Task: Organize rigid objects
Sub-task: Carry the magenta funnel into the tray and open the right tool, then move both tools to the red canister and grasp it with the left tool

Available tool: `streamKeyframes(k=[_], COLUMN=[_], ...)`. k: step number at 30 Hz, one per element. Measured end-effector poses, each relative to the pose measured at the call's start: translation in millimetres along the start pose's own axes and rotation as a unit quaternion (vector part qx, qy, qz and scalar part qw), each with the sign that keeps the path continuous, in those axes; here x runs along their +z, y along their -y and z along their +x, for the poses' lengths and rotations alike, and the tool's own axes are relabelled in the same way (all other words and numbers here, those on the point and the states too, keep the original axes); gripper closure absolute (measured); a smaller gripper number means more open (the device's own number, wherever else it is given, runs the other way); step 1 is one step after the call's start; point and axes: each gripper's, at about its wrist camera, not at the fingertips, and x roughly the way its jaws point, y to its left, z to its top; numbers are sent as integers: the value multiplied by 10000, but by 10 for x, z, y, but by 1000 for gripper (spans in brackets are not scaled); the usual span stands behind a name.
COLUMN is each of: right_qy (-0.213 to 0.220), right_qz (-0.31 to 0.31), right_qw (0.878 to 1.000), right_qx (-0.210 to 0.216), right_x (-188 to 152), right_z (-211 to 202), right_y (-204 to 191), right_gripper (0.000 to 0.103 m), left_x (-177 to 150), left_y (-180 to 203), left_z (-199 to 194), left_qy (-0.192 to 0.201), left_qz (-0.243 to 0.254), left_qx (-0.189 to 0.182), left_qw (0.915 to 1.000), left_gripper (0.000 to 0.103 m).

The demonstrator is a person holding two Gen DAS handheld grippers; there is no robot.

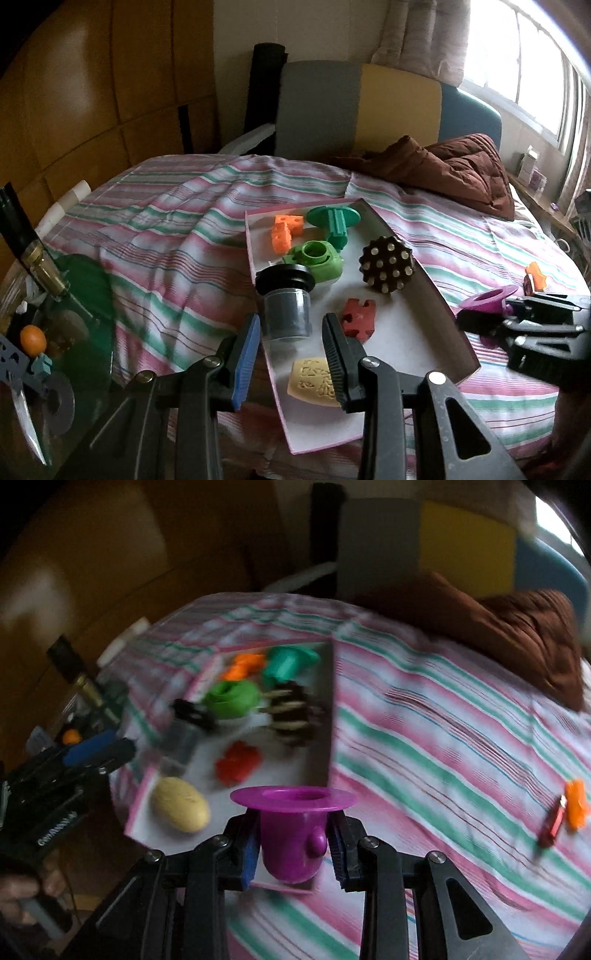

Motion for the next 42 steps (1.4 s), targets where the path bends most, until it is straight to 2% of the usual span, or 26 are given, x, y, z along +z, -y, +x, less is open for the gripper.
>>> streamKeyframes(k=[4,12,19,26,29,36,40,42], right_qy=[-171,-492,-684,-598,-491,-160,67,158], right_qz=[-346,-598,-429,-296,-175,27,181,246], right_qw=[9992,9964,9962,9975,9985,9998,9996,9991], right_qx=[-70,-346,-338,-247,-189,-112,-193,-304], right_x=[8,-39,-125,-168,-140,-142,-134,-137], right_z=[166,474,648,597,537,203,-1,-99], right_y=[-219,-330,-245,-236,-200,-87,41,120], right_gripper=[71,71,70,69,59,50,42,41], left_x=[-6,-36,-66,-81,-81,-52,-25,-9], left_y=[-66,-135,-154,-154,-163,-169,-123,-79], left_z=[3,34,76,70,62,14,-22,-51], left_qy=[-3,-58,-118,-120,-125,-58,-25,7], left_qz=[-69,-128,-142,-154,-167,-171,-119,-70], left_qx=[78,122,180,211,225,248,216,188], left_qw=[9999,9998,9997,9996,9995,9995,9997,9998], left_gripper=[68,68,68,68,68,68,68,68])
